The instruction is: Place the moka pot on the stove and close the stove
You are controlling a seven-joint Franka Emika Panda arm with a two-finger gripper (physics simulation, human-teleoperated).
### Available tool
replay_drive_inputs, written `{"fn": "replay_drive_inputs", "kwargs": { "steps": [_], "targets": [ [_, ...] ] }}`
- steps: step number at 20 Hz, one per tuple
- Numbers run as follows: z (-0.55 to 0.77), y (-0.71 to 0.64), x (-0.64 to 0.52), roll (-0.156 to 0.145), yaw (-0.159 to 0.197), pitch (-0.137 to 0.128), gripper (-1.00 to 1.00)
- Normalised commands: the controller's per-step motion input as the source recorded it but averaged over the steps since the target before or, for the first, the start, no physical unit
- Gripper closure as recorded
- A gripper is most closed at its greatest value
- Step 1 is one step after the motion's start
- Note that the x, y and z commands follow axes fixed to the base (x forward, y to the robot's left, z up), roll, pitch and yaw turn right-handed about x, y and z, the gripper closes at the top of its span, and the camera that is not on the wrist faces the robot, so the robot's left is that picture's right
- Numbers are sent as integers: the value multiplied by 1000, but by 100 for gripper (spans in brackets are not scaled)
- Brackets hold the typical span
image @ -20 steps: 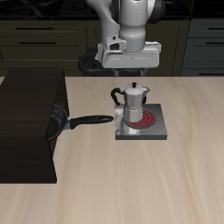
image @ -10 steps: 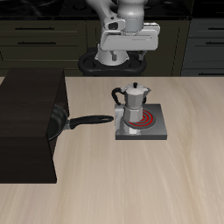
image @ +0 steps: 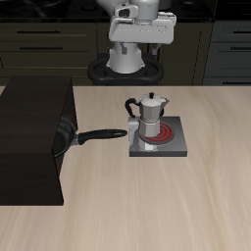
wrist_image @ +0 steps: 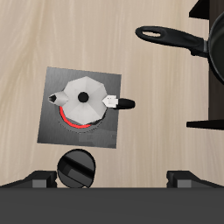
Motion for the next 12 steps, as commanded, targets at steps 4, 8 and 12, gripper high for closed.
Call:
{"fn": "replay_drive_inputs", "kwargs": {
  "steps": [4, 8, 12],
  "targets": [
    [81, 30, -183, 1, 7, 5, -100],
    [42, -5, -163, 14, 31, 3, -100],
    [15, 30, -210, 11, 34, -3, -100]
  ]
}}
